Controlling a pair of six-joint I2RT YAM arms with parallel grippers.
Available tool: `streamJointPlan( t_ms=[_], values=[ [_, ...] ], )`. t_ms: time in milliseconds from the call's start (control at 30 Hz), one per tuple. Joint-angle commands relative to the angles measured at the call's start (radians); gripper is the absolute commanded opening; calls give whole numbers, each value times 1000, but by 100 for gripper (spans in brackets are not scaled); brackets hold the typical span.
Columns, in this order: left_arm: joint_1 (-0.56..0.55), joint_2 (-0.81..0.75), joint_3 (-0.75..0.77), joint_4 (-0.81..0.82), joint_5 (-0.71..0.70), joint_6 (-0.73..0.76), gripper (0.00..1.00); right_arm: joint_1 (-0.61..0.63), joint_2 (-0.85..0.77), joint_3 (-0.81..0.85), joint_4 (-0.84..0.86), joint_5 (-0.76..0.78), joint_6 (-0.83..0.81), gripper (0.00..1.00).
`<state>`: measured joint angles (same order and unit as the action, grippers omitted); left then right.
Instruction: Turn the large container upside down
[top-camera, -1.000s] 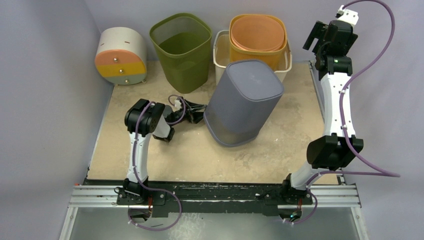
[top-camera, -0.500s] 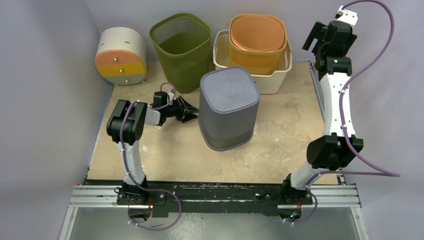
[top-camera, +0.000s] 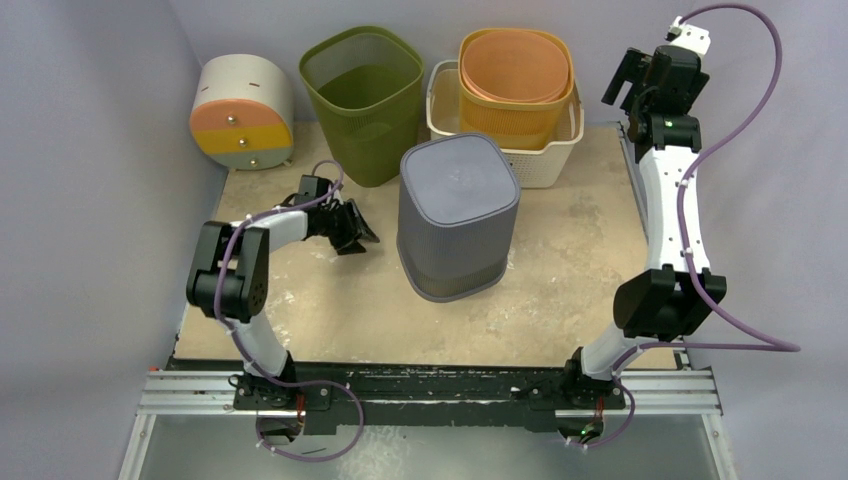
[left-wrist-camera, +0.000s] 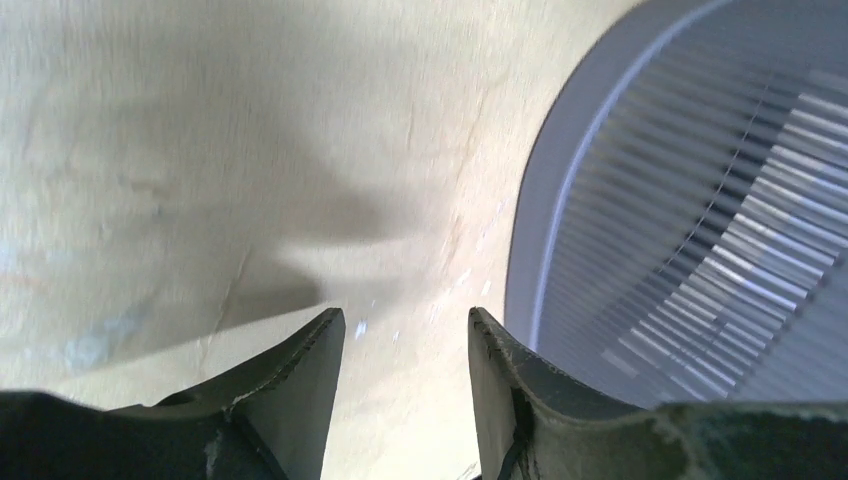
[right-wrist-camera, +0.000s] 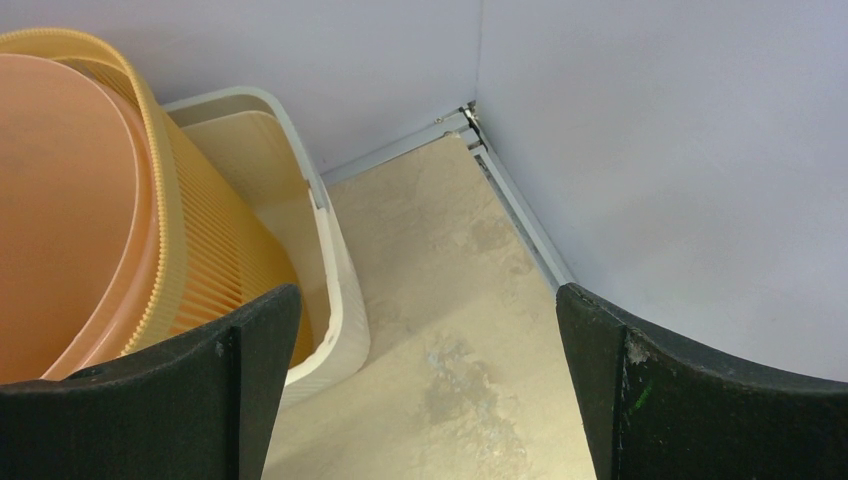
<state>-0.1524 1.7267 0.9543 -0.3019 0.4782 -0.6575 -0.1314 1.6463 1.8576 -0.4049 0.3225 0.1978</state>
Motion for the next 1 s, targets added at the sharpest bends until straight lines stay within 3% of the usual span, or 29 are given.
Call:
streamJointPlan(
  t_ms=[0,167,567,733,967],
  values=[
    [-20,-95,-28,-93,-12,130,46,-4,-37,10,47,-8,3,100],
    [-114,-82,10,70,-19,88,47,-4,-21,35,61,0,1,100],
    [-279,96,223,267,-70,39,47,-4,-64,8,28,-9,4,100],
    [-379,241,387,293,-59,12,47,-4,-69,13,19,16,-1,100],
    [-528,487,760,273,-7,-51,47,-4,-63,50,-9,-6,13,100]
  ],
)
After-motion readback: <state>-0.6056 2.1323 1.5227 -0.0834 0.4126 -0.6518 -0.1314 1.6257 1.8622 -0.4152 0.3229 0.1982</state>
